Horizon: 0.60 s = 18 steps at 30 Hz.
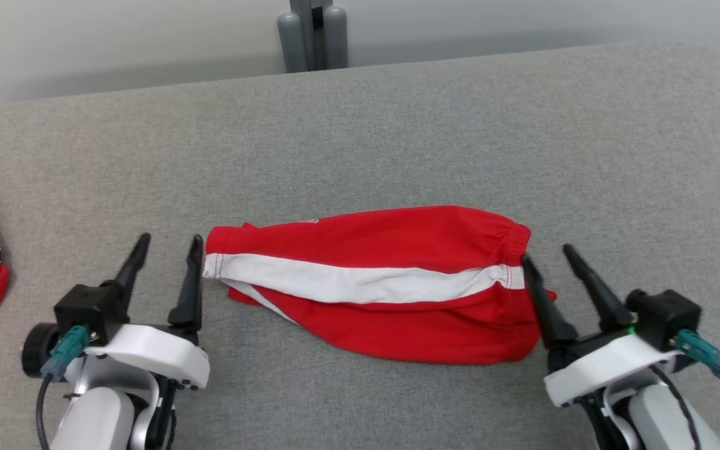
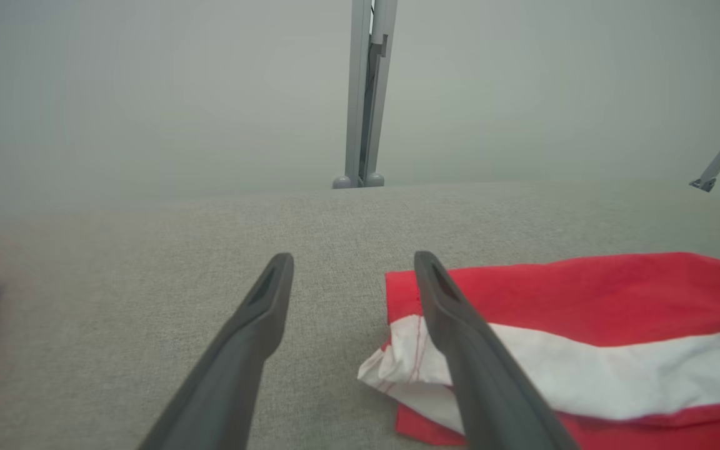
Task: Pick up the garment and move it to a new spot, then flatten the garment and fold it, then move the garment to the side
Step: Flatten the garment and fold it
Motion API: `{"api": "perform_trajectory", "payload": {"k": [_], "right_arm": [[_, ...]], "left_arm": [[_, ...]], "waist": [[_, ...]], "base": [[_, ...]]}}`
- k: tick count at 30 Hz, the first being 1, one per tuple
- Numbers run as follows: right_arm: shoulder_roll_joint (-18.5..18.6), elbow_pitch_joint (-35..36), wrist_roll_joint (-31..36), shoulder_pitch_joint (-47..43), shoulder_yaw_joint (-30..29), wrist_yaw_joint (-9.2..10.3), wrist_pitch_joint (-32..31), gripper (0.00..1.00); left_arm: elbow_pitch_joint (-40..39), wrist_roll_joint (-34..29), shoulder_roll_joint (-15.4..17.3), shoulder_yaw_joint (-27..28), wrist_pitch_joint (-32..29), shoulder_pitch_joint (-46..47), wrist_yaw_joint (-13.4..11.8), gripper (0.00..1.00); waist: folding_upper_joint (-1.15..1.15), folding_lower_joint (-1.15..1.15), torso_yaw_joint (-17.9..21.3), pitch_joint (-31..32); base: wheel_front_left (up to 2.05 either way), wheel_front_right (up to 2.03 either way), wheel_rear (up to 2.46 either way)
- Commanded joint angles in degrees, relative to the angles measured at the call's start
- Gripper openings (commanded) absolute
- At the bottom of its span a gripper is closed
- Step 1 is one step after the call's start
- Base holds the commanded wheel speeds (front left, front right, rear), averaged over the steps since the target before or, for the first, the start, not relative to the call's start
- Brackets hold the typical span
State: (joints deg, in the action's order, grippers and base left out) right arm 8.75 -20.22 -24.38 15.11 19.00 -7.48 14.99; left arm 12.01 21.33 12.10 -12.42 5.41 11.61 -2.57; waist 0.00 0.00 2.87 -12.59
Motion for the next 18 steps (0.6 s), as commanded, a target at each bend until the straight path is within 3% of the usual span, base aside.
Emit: {"api": "perform_trajectory", "payload": {"k": [1, 7, 18], "right_arm": [[-0.05, 2.19, 1.29, -1.43, -2.11, -0.03, 0.36, 1.00], [-1.85, 10.43, 7.25, -5.65, -9.50, -0.03, 0.28, 1.00], [-4.10, 17.91, 11.30, -11.41, -10.23, -0.03, -3.43, 1.00]], "left_arm": [[-1.87, -0.67, 0.81, 0.98, 1.71, -0.59, -1.05, 1.00], [-9.35, -3.67, 2.68, 3.04, 4.99, -2.35, -4.95, 1.00], [-19.20, -6.49, 4.70, 3.02, 3.93, -10.59, -8.89, 1.00]], "waist": [[0.00, 0.00, -0.39, 0.42], [0.00, 0.00, -0.93, 1.88], [0.00, 0.00, -0.76, 6.13]], "base": [[0.00, 0.00, 0.00], [0.00, 0.00, 0.00], [0.00, 0.00, 0.00]]}}
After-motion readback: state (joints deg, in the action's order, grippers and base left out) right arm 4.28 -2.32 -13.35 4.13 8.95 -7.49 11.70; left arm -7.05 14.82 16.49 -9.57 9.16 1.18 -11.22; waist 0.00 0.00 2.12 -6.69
